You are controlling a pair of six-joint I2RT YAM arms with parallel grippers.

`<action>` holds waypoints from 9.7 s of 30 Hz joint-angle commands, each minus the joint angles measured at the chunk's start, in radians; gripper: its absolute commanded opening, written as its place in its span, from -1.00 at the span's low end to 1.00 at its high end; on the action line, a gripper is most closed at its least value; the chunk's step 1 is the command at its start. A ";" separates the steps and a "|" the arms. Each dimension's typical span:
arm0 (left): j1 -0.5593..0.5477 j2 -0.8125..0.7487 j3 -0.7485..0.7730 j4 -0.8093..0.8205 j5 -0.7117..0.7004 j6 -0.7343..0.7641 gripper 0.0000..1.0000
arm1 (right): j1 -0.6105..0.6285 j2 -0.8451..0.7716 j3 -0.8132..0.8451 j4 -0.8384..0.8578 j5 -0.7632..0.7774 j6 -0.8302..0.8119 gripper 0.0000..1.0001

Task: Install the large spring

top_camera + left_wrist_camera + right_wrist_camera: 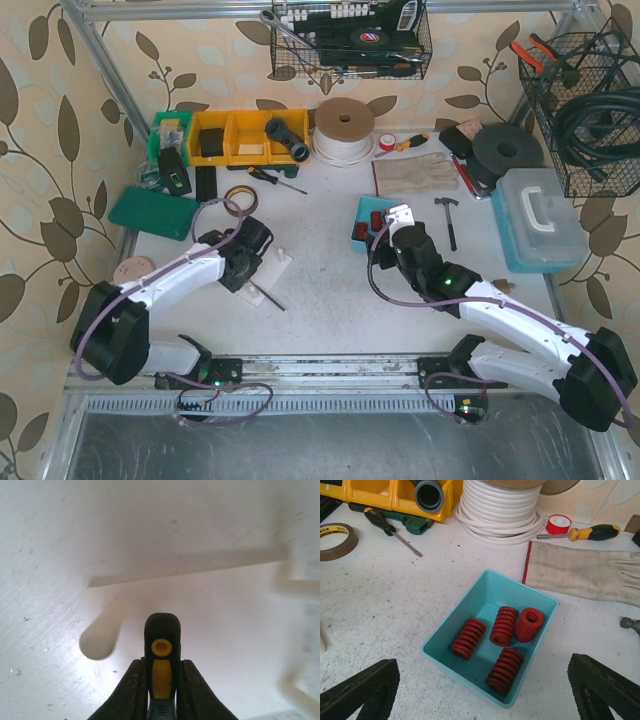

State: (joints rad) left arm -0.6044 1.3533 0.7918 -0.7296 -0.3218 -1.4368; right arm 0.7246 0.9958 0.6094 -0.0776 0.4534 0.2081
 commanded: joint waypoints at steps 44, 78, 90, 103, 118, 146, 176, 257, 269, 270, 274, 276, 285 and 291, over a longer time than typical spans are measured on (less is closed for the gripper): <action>0.315 0.654 0.723 0.343 0.018 0.349 -0.13 | 0.030 0.030 0.004 0.014 0.054 -0.022 0.83; 0.056 -0.076 0.227 0.347 0.335 1.057 0.47 | -0.110 0.161 0.151 -0.243 0.093 0.094 0.66; -0.020 -0.017 0.154 0.542 0.265 1.097 0.35 | -0.189 0.365 0.341 -0.293 -0.014 0.071 0.05; -0.018 -0.267 -0.177 0.736 0.037 1.149 0.54 | -0.245 0.827 0.674 -0.392 0.023 0.008 -0.07; -0.018 -0.355 -0.200 0.712 -0.036 1.143 0.54 | -0.245 0.950 0.765 -0.501 0.001 0.058 -0.07; -0.017 -0.355 -0.196 0.694 -0.073 1.138 0.54 | -0.234 0.928 0.833 -0.560 0.022 0.041 -0.05; -0.019 -0.391 -0.205 0.693 -0.067 1.137 0.54 | -0.232 1.044 0.895 -0.641 0.021 0.368 -0.08; -0.016 -0.462 -0.257 1.158 0.134 -0.254 0.11 | 0.238 0.522 0.236 1.000 -0.282 -0.646 -1.00; -0.015 -0.423 -0.233 1.119 0.150 -0.272 0.03 | 0.268 0.550 0.246 1.018 -0.277 -0.677 -1.00; -0.015 -0.420 -0.231 1.121 0.151 -0.273 0.00 | 0.270 0.549 0.244 1.019 -0.277 -0.679 -1.00; -0.015 -0.415 -0.227 1.140 0.164 -0.272 -0.11 | 0.271 0.552 0.240 1.022 -0.269 -0.683 -1.00; -0.014 -0.418 -0.228 1.137 0.172 -0.272 -0.16 | 0.273 0.553 0.240 1.023 -0.266 -0.681 -1.00; -0.014 -0.447 -0.259 1.136 0.188 -0.302 -0.37 | 0.274 0.579 0.241 1.030 -0.273 -0.679 -1.00; -0.002 -0.419 -0.264 1.177 0.246 -0.315 -0.61 | 0.274 0.587 0.229 1.033 -0.291 -0.686 -1.00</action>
State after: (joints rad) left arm -0.6075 0.9287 0.5346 0.3851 -0.1551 -1.7370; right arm 0.9878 1.5646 0.8234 0.8921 0.1997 -0.4694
